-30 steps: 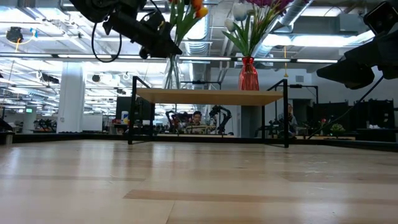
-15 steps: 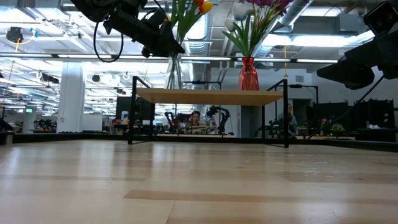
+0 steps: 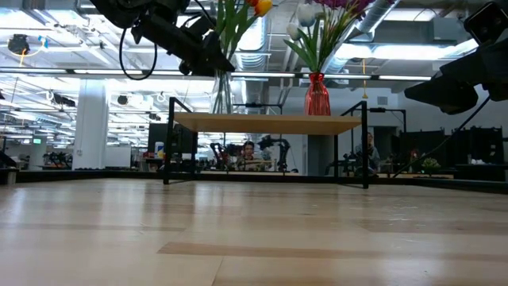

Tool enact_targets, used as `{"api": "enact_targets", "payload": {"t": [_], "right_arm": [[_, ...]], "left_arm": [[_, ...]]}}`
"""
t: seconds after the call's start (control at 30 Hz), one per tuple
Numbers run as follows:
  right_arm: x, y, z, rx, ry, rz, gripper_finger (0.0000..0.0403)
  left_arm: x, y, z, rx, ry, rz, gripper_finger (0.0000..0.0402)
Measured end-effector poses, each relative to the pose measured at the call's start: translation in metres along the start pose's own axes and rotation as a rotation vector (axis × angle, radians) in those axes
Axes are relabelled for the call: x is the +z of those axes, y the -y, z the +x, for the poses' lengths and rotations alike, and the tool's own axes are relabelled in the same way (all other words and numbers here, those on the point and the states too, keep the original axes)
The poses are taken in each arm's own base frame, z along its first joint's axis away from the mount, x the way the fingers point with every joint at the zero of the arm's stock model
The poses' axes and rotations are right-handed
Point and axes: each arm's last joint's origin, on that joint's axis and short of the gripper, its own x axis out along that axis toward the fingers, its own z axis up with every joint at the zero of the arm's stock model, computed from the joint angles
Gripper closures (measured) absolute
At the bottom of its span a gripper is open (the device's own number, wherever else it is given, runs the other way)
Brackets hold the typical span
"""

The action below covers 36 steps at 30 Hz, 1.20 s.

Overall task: Pick and place flowers into a vace then onto a shelf
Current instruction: Put the transparent vase with flowers on the shelf, then return to Home Position

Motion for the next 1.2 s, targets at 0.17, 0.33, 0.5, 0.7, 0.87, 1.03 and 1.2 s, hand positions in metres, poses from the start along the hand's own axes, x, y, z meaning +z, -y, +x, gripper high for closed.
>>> {"api": "enact_targets", "payload": {"t": [0.17,0.33,0.5,0.7,0.87,1.03,1.2], "right_arm": [[0.000,0.000,0.000,0.000,0.000,0.000,0.0068],[0.000,0.000,0.000,-0.001,0.000,0.000,0.0068],[0.000,0.000,0.000,-0.001,0.000,0.000,0.0068],[0.000,0.000,0.000,-0.001,0.000,0.006,0.0068],[0.000,0.000,0.000,-0.002,0.000,0.007,0.0068],[0.000,0.000,0.000,-0.004,-0.001,-0.002,0.0068],[-0.002,0.003,0.001,-0.024,-0.022,-0.067,0.0068]], "left_arm": [[-0.001,0.000,0.000,0.016,-0.016,0.009,0.0087],[0.003,0.001,-0.008,0.013,-0.012,0.036,0.0087],[0.009,0.003,-0.020,0.009,-0.001,0.049,0.0087],[0.011,0.003,-0.031,0.008,-0.022,0.048,0.0087],[0.010,0.003,-0.040,0.000,-0.064,0.049,0.0087],[0.014,0.004,-0.066,-0.014,-0.088,0.058,0.0087],[0.027,0.006,-0.112,-0.018,-0.012,-0.004,0.0087]]}}
